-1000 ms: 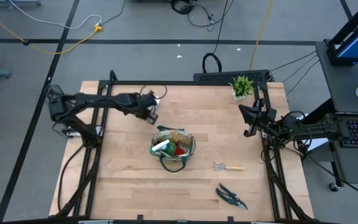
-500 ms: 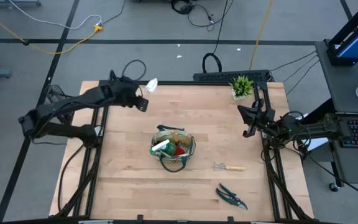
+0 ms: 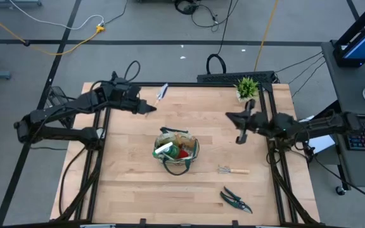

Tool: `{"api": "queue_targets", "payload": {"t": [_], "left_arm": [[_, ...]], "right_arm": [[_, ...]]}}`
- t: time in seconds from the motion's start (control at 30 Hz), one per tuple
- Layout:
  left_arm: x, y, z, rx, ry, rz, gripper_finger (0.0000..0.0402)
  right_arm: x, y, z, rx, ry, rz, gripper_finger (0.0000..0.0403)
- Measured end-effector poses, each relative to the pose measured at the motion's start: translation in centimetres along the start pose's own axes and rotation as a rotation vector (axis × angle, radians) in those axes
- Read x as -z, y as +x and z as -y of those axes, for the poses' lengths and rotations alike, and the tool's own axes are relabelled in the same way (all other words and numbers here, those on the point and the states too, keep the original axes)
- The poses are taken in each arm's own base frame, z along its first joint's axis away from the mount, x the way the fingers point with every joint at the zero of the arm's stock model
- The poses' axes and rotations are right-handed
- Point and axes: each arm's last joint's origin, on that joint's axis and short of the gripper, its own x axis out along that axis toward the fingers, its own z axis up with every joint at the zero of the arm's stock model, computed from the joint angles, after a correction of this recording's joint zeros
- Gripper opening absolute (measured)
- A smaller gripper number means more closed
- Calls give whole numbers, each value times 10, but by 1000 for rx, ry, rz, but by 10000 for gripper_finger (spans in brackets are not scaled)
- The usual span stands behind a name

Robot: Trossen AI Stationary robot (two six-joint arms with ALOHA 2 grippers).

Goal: Pick & Place Garden tools in Gardening bag
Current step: Put the brown trowel into the white gardening bag

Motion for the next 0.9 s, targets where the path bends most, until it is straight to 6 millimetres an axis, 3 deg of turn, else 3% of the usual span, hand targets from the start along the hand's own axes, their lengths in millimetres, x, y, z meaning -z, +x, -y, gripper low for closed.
{"api": "queue_targets", "payload": {"t": [0.47,0.9], "left_arm": [[26,7,22,90,-92,-145,74],[18,6,38,240,-217,-76,74]], "right_arm": [[-35,90,-38,-114,-341,-173,0],[-45,147,-53,-82,-688,-260,0]]}}
